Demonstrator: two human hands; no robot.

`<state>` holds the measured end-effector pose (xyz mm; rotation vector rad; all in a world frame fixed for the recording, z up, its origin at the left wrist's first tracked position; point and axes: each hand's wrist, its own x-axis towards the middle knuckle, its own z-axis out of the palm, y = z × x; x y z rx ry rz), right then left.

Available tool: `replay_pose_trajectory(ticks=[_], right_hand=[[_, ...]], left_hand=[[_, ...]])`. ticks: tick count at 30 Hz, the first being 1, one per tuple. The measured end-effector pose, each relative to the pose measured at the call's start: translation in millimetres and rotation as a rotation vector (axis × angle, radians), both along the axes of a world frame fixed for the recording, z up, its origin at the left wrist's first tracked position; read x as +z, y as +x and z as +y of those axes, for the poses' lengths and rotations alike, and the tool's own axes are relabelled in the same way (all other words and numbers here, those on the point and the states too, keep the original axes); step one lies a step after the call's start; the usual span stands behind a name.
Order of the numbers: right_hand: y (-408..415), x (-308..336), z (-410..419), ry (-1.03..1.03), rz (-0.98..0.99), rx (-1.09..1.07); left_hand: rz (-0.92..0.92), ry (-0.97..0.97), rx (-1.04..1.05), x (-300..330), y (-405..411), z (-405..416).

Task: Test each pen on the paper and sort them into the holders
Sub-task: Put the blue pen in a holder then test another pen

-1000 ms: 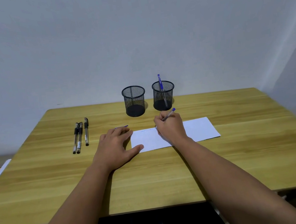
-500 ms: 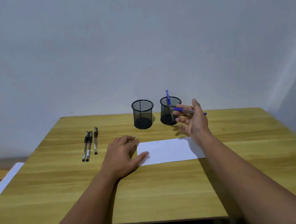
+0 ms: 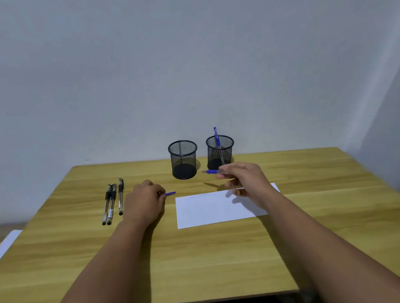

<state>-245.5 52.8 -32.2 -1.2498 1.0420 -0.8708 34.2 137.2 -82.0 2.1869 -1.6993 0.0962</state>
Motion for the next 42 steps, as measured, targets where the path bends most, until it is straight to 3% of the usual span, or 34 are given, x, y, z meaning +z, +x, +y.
replay_pose_trajectory(ticks=[6,12,16,28,30,33,35,39,42], right_hand=[[-6,1,1,-0.063,0.163,0.132],[1,3,2,-0.172,0.295,0.141],[4,5,2,-0.216,0.327,0.155],[-7,11,3,-0.141,0.212,0.175],[-9,14,3,-0.074,0.143,0.183],[-14,19,0,0.066,-0.017,0.208],[-15,22,-2,0.126,-0.086,0.218],[-20,24,-2,0.154,-0.139,0.202],[-27,32,-6,0.091,-0.085,0.210]], left_hand=[[0.106,-0.026,-0.093,10,-9,2],[0.387,-0.088,-0.142,30,-28,0],[0.375,-0.102,-0.218,40,-31,-4],[0.468,-0.079,-0.315,60,-48,-1],[0.636,-0.050,-0.325,67,-52,-2],[1.075,-0.010,-0.347,85,-60,0],[1.169,0.009,-0.369,96,-66,-1],[1.177,0.035,-0.391,113,-79,-6],[1.080,0.078,-0.391,124,-85,-16]])
